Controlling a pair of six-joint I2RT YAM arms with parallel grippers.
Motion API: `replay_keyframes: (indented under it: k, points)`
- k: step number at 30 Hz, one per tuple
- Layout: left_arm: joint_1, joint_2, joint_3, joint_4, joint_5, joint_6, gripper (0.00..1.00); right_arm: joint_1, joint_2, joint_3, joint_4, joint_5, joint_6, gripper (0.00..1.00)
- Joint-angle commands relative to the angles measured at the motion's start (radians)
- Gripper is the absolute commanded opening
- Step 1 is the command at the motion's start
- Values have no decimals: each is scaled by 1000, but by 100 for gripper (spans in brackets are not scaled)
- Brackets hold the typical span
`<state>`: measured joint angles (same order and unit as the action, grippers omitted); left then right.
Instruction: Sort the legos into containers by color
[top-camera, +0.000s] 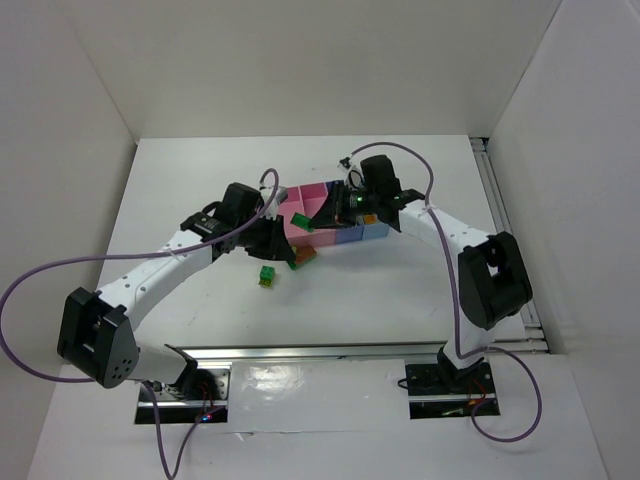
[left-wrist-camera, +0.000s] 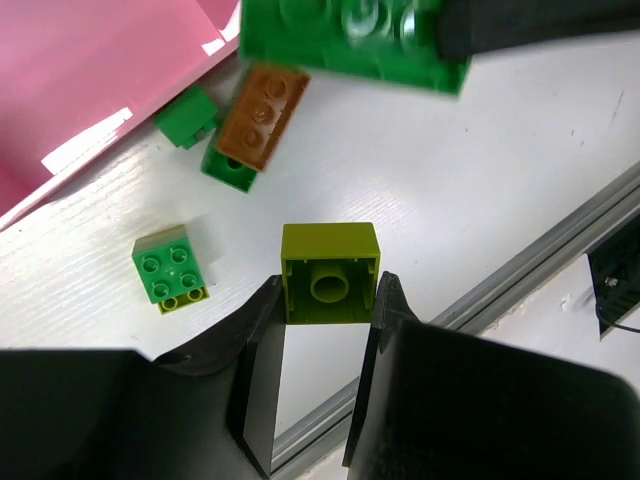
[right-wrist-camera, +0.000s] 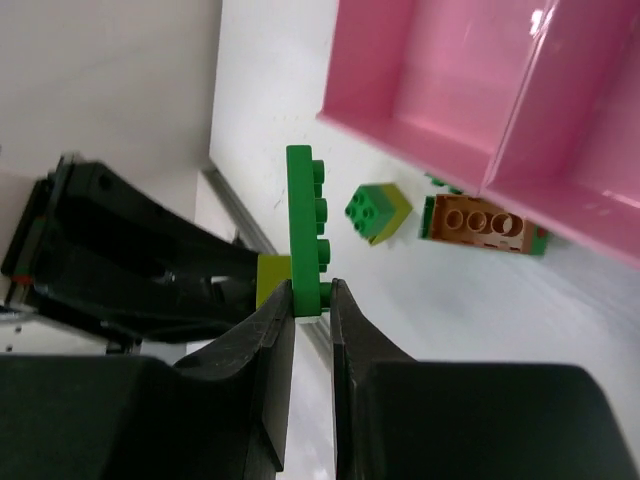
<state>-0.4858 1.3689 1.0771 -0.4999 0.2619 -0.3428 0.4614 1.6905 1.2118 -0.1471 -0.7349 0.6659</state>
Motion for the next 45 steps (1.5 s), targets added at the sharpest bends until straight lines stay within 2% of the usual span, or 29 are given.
replay_keyframes:
  k: [1,6,8,13,18,28,30,31,32,35,38,45]
  points:
    - [6,-37,-5,9,-30,8,0,-4,23,71,21,106,18,0]
    - [41,-62,-5,-31,-58,8,0,-4,93,155,-17,245,3,0]
    - [73,-71,-23,-31,-96,-2,0,-4,115,181,-26,255,-15,0]
    - [205,-60,-32,-43,-112,-102,0,37,190,262,-71,376,-60,0]
    - [291,-50,-32,-34,-63,-134,0,60,259,354,-94,422,-81,0]
    - [339,-59,-42,-34,-29,-134,0,121,432,555,-143,462,-112,0]
    - [348,-59,-42,-34,-29,-134,0,131,481,607,-178,451,-133,28]
    - [348,-59,-42,-34,-29,-134,0,131,498,679,-248,451,-161,41]
    - [348,-59,-42,-34,-29,-134,0,141,508,699,-273,489,-176,52]
    - [348,-59,-32,-43,-29,-125,0,151,434,617,-238,580,-200,52]
    - [348,-50,-23,-43,-29,-125,0,151,284,435,-160,637,-200,50]
    - [297,22,9,-19,-20,-136,0,140,-30,89,-123,856,-169,49]
